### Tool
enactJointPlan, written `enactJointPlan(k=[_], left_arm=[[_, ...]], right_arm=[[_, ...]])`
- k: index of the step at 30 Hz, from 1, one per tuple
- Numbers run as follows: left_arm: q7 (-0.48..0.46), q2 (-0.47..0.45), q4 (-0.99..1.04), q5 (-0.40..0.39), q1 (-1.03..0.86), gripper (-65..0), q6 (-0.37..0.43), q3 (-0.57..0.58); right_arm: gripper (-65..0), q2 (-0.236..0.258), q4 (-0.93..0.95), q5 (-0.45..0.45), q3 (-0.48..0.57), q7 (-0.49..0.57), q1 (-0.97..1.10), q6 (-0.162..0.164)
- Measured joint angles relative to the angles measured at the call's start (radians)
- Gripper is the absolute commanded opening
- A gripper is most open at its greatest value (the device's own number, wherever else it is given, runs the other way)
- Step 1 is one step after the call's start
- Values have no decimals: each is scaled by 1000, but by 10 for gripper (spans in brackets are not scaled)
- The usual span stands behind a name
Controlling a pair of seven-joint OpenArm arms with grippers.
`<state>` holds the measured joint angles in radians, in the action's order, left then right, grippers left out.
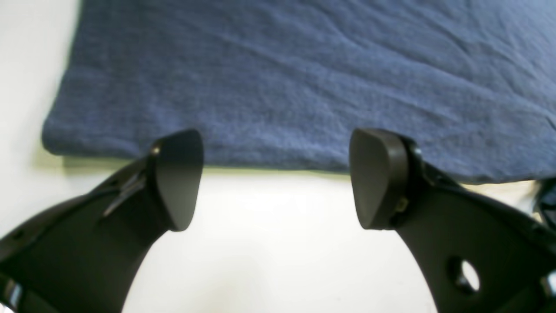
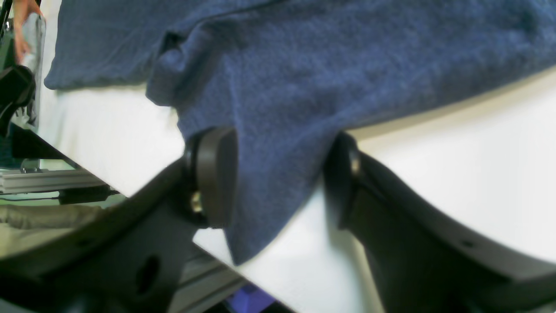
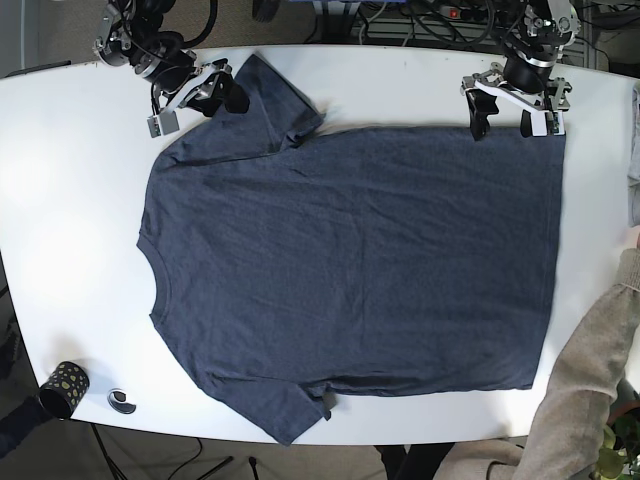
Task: Fold the T-shirt properly
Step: 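Lower both grippers onto the blue shirt's hem corners, then pinch the blue shirt's hem corners with both grippers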
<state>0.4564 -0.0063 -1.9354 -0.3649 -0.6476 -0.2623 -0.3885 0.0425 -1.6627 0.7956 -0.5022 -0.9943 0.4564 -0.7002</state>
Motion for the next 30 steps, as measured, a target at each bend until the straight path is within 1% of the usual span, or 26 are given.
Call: enactJointPlan(k=[2,3,5,9,13,16,18,19,21,23,25,26,30], left_arm=[[0,1,0,0,2,-158,0,-16],[0,1,0,-2,2,-158,0,-26],[0,0,0,-3,3,-158,0,-40],[0,1,0,-3,8,-158,0,-42],[0,0,0,-3,11,-158,-1,-41],[0,1,0,-3,11,-158,0,-41],[0,0,0,-3,14,-158,-1,-41],[0,0,0,-3,16,-158,0,-43],[0,2,0,-3,22,-157,-1,-58],[0,6,0,-4,25,-157,-6,-80],[9,6,0,-5,30,-157,-2,-99],[35,5,0,-16,36,-157,0,-107],[153,9,5,-113,86,-157,-9,-182]], right_arm=[[-254,-2,-2,21,0,10,23,0],[-254,-4,-4,26,6,20,34,1],[-276,1,-6,33,32,35,42,24],[-331,0,-5,26,72,28,30,34],[-342,-6,-3,21,76,-3,3,38],[-349,-7,-2,13,78,-6,-10,42],[-398,-7,0,14,78,-5,-12,42],[-441,-6,1,13,77,-5,-13,43],[-536,-6,2,-4,76,-5,-18,47],[-648,-6,3,-14,76,-11,-18,53],[-650,-6,5,-19,76,-14,-16,56],[-650,-6,6,-24,76,-16,-15,56],[-650,-6,7,-24,76,-13,-14,56]])
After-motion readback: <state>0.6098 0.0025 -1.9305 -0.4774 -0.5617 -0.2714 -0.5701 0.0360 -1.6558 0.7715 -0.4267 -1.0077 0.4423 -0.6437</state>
